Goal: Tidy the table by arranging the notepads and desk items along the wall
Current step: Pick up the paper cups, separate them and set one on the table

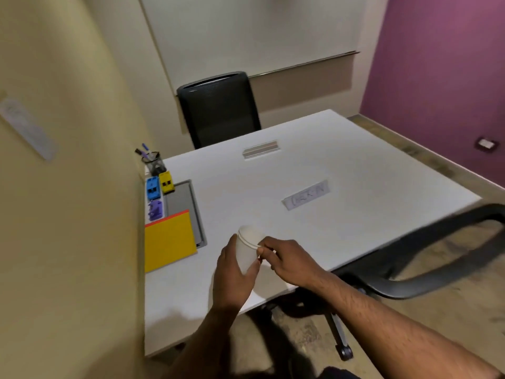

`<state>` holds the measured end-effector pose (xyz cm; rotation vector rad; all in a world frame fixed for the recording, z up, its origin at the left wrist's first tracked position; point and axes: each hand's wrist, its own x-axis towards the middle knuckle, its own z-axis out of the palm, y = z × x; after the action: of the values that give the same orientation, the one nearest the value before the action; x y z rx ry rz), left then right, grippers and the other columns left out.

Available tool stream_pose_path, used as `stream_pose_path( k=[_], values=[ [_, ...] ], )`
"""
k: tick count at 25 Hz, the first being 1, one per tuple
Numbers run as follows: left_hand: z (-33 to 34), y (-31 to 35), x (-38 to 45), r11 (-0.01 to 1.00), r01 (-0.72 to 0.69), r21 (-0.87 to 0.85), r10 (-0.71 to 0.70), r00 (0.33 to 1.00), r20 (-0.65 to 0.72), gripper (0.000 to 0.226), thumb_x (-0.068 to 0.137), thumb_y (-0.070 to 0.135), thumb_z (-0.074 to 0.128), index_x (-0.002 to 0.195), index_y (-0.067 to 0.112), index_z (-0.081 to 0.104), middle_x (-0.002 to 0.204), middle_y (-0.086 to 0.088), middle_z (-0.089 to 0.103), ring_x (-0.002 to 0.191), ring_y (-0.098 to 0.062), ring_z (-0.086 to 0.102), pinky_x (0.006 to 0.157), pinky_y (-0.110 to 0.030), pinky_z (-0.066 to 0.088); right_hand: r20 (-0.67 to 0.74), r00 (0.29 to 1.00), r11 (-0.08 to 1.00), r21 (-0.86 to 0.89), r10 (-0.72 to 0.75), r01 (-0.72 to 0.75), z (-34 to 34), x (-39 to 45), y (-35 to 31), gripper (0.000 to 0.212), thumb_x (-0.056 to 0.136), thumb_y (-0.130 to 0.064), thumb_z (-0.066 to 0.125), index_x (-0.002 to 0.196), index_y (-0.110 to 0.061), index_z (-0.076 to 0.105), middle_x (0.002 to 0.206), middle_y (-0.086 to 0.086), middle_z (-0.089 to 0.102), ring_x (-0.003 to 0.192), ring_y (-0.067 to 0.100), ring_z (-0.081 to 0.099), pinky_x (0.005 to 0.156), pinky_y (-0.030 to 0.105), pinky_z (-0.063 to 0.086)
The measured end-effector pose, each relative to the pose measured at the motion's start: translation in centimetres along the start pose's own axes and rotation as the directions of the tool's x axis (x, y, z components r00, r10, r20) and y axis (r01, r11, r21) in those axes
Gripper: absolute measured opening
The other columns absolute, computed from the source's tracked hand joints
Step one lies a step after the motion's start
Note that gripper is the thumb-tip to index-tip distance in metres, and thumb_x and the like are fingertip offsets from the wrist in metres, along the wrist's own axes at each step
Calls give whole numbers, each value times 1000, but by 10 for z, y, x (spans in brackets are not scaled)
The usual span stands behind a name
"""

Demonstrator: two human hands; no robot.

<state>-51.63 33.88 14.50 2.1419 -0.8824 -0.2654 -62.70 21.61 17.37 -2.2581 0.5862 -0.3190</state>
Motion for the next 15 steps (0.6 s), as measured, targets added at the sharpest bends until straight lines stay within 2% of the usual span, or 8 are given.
stream_pose_path(
  k=[2,4,10,15],
  values=[
    [13,33,5,997,-66,-33,67,997,35,67,77,50,66,136,40,36,131,14,53,118,-10,53,94,-36,51,-77,997,999,-42,11,-15,-33,-15,7,24,98,-43,40,94,-27,59,81,-13,67,67,3,58,68,32,50],
    [26,68,7,989,-123,-79,128,990,51,63,78,45,70,131,40,38,125,15,54,111,-9,54,86,-28,50,-153,988,994,-101,25,-41,-66,-28,16,27,97,-46,39,98,-28,59,83,-9,70,70,10,60,68,35,52],
    [83,183,-1,960,-237,-146,249,966,72,68,76,41,75,135,33,40,125,17,50,105,-6,51,78,-17,42,-325,944,986,-135,52,-101,-171,-80,61,32,96,-51,36,109,-33,60,92,-5,73,81,16,64,73,38,54],
    [160,295,-24,948,-265,-178,288,950,119,68,73,36,79,131,32,43,120,18,49,103,-7,51,79,-22,44,-409,910,991,-77,65,-106,-272,-147,126,33,96,-49,40,113,-30,62,98,-4,72,89,14,65,78,38,55]
  ],
)
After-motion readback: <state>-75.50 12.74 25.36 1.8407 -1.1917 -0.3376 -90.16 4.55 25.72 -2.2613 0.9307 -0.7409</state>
